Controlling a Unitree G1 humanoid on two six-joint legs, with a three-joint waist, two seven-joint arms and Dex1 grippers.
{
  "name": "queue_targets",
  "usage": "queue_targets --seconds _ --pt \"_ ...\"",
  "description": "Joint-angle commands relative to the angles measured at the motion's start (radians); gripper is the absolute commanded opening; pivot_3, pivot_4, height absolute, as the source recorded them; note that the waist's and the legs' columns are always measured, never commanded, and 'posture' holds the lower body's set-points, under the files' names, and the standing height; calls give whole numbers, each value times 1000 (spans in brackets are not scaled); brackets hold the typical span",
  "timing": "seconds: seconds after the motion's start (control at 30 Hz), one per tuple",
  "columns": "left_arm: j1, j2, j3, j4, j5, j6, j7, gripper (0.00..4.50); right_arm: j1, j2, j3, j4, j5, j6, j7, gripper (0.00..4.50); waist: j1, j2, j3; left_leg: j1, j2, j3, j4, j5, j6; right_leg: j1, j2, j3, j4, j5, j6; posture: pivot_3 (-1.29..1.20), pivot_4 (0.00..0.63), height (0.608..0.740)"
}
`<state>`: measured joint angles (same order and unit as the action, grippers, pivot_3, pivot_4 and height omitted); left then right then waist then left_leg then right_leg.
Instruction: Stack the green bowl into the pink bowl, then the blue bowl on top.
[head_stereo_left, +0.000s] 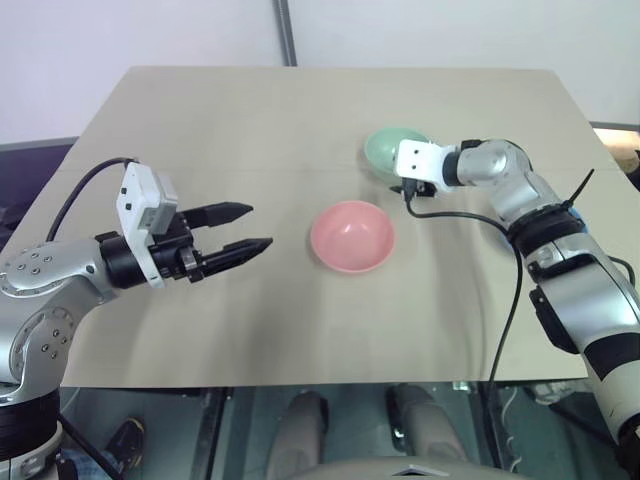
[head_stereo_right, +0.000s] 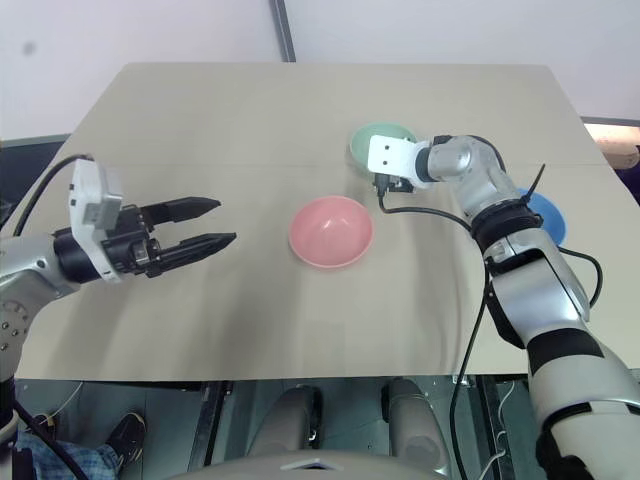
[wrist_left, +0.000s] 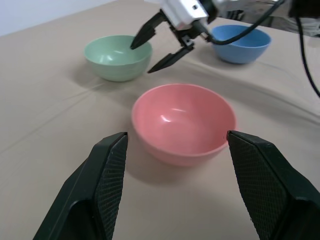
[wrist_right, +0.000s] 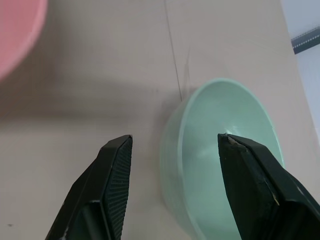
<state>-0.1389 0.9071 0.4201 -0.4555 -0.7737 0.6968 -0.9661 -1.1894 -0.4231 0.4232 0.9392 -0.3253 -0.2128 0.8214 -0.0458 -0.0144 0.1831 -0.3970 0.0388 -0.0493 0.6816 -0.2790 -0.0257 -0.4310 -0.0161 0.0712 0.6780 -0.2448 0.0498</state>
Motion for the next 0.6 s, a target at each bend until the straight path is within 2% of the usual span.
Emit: queue_targets --seconds 0.03,0.27,0.3,0.33,0.37,0.47,0.5,0.6 --pt "-7 14 -13 -34 -23 -2 -10 3322 -67 12 35 75 -87 -30 -76 3020 -1 0 0 0 0 0 0 0 0 0 0 0 0 0 0 0 150 740" --pt "-32 15 -49 -19 -13 -18 -23 3322 -130 65 53 192 -150 -48 -145 3020 -19 0 0 0 0 0 0 0 0 0 0 0 0 0 0 0 150 740" --pt "-34 16 -51 -17 -12 -20 -24 3373 -135 69 52 199 -152 -52 -149 2483 -22 0 0 0 0 0 0 0 0 0 0 0 0 0 0 0 150 740" --pt "-36 16 -52 -15 -11 -21 -24 3373 -138 71 51 204 -153 -57 -151 2300 -24 0 0 0 0 0 0 0 0 0 0 0 0 0 0 0 150 740" --pt "-38 15 -51 -13 -11 -21 -22 3373 -141 73 50 208 -153 -61 -152 1693 -25 0 0 0 0 0 -1 0 0 0 0 0 0 0 0 0 150 740" --pt "-38 14 -52 -11 -8 -24 -20 3373 -141 75 48 212 -154 -72 -150 294 -26 0 0 0 0 0 -1 0 0 -1 0 0 0 0 0 0 150 740" --pt "-37 14 -52 -11 -8 -23 -18 3373 -139 76 46 210 -151 -75 -145 23 -27 0 0 0 0 0 -1 0 0 -1 0 0 0 0 0 0 150 740" --pt "-34 12 -52 -11 -6 -26 -17 3373 -134 75 42 206 -148 -86 -137 23 -28 0 0 0 0 0 -1 0 0 -1 0 0 1 0 0 0 150 740"
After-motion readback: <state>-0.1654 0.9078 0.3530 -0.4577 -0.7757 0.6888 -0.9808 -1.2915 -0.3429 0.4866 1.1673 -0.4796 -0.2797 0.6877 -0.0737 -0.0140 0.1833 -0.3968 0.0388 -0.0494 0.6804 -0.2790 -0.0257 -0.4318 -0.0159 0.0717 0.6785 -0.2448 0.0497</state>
